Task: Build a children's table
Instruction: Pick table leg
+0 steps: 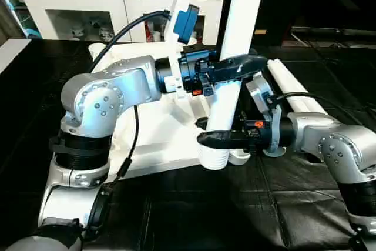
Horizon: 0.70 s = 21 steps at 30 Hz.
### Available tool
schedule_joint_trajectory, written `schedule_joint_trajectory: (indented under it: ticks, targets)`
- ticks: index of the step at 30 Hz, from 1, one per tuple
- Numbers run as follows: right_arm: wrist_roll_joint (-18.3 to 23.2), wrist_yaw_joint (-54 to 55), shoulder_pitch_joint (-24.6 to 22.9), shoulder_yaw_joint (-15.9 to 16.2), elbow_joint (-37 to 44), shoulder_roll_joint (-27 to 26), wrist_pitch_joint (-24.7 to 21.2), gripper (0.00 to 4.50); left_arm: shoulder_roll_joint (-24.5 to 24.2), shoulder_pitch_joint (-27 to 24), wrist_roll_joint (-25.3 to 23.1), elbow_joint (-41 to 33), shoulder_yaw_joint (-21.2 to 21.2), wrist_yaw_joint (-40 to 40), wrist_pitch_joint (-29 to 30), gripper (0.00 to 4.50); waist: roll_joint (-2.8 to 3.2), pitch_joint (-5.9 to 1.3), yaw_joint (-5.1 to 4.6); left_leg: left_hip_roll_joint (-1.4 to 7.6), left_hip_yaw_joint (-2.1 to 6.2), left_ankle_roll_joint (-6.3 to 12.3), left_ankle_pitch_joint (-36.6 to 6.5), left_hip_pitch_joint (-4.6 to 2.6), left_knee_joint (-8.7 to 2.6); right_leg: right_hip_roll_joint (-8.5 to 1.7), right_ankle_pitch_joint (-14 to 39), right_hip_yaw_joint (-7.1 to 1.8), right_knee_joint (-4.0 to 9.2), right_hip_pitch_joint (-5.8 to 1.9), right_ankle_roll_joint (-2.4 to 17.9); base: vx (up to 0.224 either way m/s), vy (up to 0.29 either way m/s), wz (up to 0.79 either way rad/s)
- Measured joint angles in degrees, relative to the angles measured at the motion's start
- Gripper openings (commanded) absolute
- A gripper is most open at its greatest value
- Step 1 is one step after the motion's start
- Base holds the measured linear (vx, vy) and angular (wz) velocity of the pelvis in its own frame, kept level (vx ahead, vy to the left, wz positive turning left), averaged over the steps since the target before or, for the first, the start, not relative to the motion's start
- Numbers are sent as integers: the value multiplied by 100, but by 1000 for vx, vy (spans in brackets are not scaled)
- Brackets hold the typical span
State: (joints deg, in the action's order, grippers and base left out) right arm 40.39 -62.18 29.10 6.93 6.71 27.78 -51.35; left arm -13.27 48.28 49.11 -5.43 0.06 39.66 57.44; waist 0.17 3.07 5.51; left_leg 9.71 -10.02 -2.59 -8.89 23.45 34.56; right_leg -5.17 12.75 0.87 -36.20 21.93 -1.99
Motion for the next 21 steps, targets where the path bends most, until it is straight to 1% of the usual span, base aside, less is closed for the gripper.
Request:
schedule_joint_trajectory:
  ticks: [8, 12, 13, 15, 17, 18, 19, 20, 21]
  targets:
    - [45, 142, -40, -11, 0, -139, 30, 199, 15, 0, 68, 0, 33, -54, 37, 181, 0, 0, 9, 0, 0, -1, 2, 0, 0, 0, -2, 0, -1, 0, 2, 0, 0, 0]
    - [49, 333, -128, -151, 5, -389, 200, 198, 103, 10, 68, 0, 181, -141, 11, 181, 1, 0, 24, 1, 0, -2, 2, -1, 0, 0, -2, 1, -2, 0, 3, 0, 0, 0]
    - [49, 358, -128, -156, 6, -414, 217, 198, 122, 12, 69, 0, 203, -162, 12, 216, 1, 0, 27, 1, 0, -2, 2, 0, 0, 0, -2, 1, -2, 0, 3, 0, 0, 0]
    - [47, 431, -127, -195, -3, -467, 279, 197, 266, 16, 75, 0, 261, -299, 5, 251, 1, 0, 33, 1, 0, -2, 2, 0, 2, 0, -4, 1, -2, -1, 5, 0, 0, 0]
    - [42, 475, -129, -196, -21, -531, 333, 197, 407, 39, 130, 0, 303, -392, -1, 254, 1, -1, 47, 0, 0, -2, 2, 0, 2, 0, -4, 1, -2, -1, 6, 0, 0, 0]
    - [39, 500, -134, -196, -27, -561, 360, 196, 476, 64, 172, 1, 343, -468, -14, 273, 1, -1, 52, 1, 0, -2, 2, 0, 3, 0, -5, 1, -2, -1, 6, 0, 0, 0]
    - [39, 532, -138, -196, -28, -574, 382, 196, 497, 91, 189, 0, 356, -518, -30, 273, 1, -1, 58, 1, 0, -2, 2, -1, 3, 0, -5, 1, -2, -1, 6, 0, 0, 0]
    - [37, 564, -141, -196, -30, -577, 401, 196, 496, 116, 200, 0, 367, -549, -39, 292, 2, -1, 65, 1, 0, -3, 3, -2, 2, 0, -5, 1, -2, -1, 6, 0, 0, 0]
    - [29, 597, -151, -201, -38, -581, 415, 196, 511, 137, 211, 0, 394, -571, -51, 295, 2, -1, 74, 1, 0, -3, 3, -3, 2, 0, -6, 1, -2, -2, 5, 0, 0, 0]
